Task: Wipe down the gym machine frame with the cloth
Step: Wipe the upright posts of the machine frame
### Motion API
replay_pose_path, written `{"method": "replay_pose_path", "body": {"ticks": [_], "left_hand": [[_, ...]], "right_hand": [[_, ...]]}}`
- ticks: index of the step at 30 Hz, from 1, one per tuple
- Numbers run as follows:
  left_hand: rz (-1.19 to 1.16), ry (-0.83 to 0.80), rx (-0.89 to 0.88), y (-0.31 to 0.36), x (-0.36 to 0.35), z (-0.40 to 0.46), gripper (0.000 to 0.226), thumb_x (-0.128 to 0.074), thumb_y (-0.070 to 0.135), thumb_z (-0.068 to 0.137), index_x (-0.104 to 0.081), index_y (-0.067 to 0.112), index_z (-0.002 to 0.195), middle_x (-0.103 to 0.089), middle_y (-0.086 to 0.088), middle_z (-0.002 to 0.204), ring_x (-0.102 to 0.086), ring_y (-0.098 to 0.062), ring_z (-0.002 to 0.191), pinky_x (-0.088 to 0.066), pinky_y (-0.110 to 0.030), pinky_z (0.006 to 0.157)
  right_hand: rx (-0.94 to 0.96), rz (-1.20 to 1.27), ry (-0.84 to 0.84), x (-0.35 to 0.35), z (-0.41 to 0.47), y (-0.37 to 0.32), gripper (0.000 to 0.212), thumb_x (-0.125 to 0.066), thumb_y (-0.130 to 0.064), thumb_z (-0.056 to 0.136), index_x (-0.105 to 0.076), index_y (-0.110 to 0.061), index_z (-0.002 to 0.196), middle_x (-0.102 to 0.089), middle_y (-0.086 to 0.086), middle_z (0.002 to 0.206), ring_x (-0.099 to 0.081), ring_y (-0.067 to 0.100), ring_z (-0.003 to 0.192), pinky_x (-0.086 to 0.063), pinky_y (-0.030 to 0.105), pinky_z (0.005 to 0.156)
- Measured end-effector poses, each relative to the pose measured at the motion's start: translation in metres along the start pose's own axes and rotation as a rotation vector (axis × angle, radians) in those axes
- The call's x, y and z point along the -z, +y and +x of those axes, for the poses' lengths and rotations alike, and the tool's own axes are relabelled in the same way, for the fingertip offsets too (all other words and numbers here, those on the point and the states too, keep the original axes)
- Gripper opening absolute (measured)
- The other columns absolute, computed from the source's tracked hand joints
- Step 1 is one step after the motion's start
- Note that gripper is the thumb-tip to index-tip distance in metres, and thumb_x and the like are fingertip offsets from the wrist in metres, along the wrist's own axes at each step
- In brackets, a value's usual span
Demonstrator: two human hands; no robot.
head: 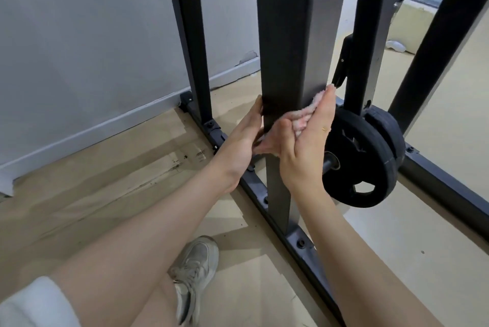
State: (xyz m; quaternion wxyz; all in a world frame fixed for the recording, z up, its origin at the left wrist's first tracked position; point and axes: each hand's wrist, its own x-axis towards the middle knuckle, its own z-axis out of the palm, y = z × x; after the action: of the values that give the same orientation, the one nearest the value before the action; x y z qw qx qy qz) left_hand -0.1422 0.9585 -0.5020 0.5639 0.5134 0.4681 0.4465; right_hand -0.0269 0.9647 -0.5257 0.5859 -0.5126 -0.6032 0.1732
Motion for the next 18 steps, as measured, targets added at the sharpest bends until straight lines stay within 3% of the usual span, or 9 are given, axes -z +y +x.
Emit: {"method": "replay_pose_path", "body": {"ticks": [2,3,5,7,9,11,14,18], "left_hand": [[-0.005,0.052,-0.006,-0.013,0.001,0.001,0.036,-0.035,0.045,0.098,-0.032,0.069,0.124,-0.037,0.036,0.136,-0.032,-0.004,0.136,-0.028,-0.041,0.114],[-0.004,0.081,-0.001,-0.022,0.001,0.0,0.041,-0.038,0.036,0.1,-0.033,0.07,0.121,-0.037,0.035,0.136,-0.032,-0.004,0.136,-0.026,-0.038,0.115],[0.021,0.099,0.047,-0.045,0.001,-0.004,0.05,-0.044,0.023,0.099,-0.033,0.068,0.119,-0.039,0.034,0.134,-0.034,0.004,0.133,-0.028,-0.022,0.111],[0.07,0.02,0.097,-0.065,-0.006,-0.008,0.055,-0.046,0.02,0.099,-0.029,0.068,0.119,-0.042,0.043,0.122,-0.04,0.023,0.115,-0.034,0.001,0.089],[0.108,0.005,0.131,-0.082,-0.016,-0.009,0.06,-0.046,0.021,0.098,-0.022,0.073,0.116,-0.046,0.049,0.108,-0.043,0.031,0.101,-0.035,0.006,0.076],[0.138,0.041,0.137,-0.091,-0.021,-0.007,0.063,-0.047,0.022,0.098,-0.017,0.074,0.116,-0.049,0.05,0.105,-0.045,0.029,0.101,-0.036,0.005,0.078],[0.148,0.097,0.139,-0.093,-0.02,-0.005,0.06,-0.042,0.021,0.1,-0.018,0.069,0.125,-0.05,0.028,0.126,-0.046,0.021,0.109,-0.038,0.0,0.088],[0.207,0.097,0.139,-0.095,-0.018,-0.005,0.062,-0.037,0.015,0.102,-0.016,0.065,0.132,-0.048,0.011,0.138,-0.045,0.003,0.124,-0.035,-0.023,0.108]], "right_hand": [[0.084,-0.073,0.0,-0.002,-0.006,0.018,0.077,-0.052,-0.033,0.094,-0.003,-0.009,0.149,-0.011,0.013,0.157,-0.009,0.019,0.147,-0.013,0.037,0.12],[0.027,-0.072,-0.04,-0.001,-0.022,0.035,0.077,-0.055,-0.03,0.092,-0.006,-0.011,0.149,-0.014,0.017,0.156,-0.015,0.023,0.145,-0.018,0.042,0.119],[-0.271,0.005,-0.129,0.003,-0.068,0.065,0.075,-0.059,-0.027,0.088,-0.014,-0.015,0.147,-0.028,0.019,0.15,-0.031,0.024,0.138,-0.03,0.049,0.113],[-0.487,0.055,-0.144,0.001,-0.103,0.086,0.076,-0.061,-0.014,0.087,-0.016,-0.021,0.147,-0.033,0.018,0.148,-0.036,0.028,0.136,-0.032,0.052,0.11],[-0.422,0.049,-0.063,-0.005,-0.103,0.092,0.079,-0.061,-0.007,0.088,-0.013,-0.028,0.148,-0.032,0.009,0.149,-0.037,0.024,0.135,-0.032,0.047,0.111],[-0.218,0.035,0.012,-0.013,-0.085,0.092,0.082,-0.063,-0.01,0.088,-0.011,-0.028,0.149,-0.029,-0.004,0.148,-0.034,0.016,0.136,-0.032,0.035,0.112],[-0.145,-0.016,0.047,-0.021,-0.088,0.107,0.085,-0.065,-0.014,0.088,-0.008,-0.017,0.151,-0.024,0.013,0.151,-0.027,0.03,0.14,-0.03,0.049,0.112],[-0.511,0.033,-0.053,-0.011,-0.138,0.127,0.084,-0.063,0.009,0.082,-0.011,0.002,0.147,-0.024,0.024,0.148,-0.027,0.037,0.138,-0.029,0.055,0.111]]}}
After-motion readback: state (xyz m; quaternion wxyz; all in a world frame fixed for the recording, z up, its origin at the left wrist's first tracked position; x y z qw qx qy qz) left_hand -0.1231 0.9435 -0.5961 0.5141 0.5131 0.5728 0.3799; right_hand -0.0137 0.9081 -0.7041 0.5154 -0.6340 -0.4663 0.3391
